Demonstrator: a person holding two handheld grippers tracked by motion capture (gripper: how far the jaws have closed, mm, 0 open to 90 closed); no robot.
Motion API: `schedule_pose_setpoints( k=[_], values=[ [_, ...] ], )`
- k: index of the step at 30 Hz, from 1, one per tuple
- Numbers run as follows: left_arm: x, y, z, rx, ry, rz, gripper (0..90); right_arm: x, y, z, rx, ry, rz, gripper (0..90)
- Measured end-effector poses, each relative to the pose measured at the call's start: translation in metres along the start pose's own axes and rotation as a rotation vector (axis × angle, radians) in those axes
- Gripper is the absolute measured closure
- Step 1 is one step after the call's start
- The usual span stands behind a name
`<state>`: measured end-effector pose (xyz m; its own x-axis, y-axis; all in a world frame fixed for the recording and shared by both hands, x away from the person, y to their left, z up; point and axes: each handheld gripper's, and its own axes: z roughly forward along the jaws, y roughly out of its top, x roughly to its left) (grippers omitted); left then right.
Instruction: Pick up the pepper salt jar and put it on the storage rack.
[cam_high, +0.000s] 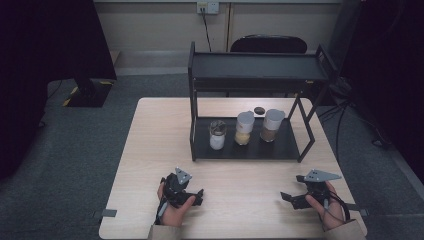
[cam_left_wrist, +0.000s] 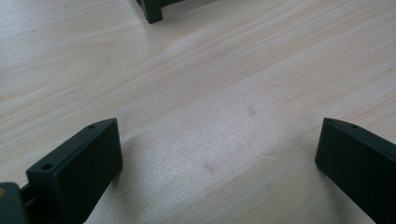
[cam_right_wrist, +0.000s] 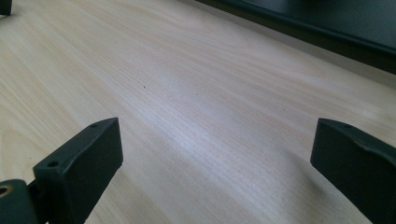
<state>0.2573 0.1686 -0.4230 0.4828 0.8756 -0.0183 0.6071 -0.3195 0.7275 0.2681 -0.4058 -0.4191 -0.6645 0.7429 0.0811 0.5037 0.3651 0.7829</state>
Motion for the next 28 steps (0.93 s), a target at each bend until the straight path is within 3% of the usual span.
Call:
schedule_pose_setpoints(
  k=[13, 28],
  values=[
    [-0.0001, -0.0001, 0.0, 0.0, 0.0, -0.001, 0.0, 0.0, -0.0017, -0.0026, 0.031, -0.005, -0.003, 1.4],
    [-0.0001, -0.0001, 0.0, 0.0, 0.0, 0.0, 0.0, 0.0071, 0.0058, 0.0004, 0.088, -0.035, -0.038, 0.5]
  ],
)
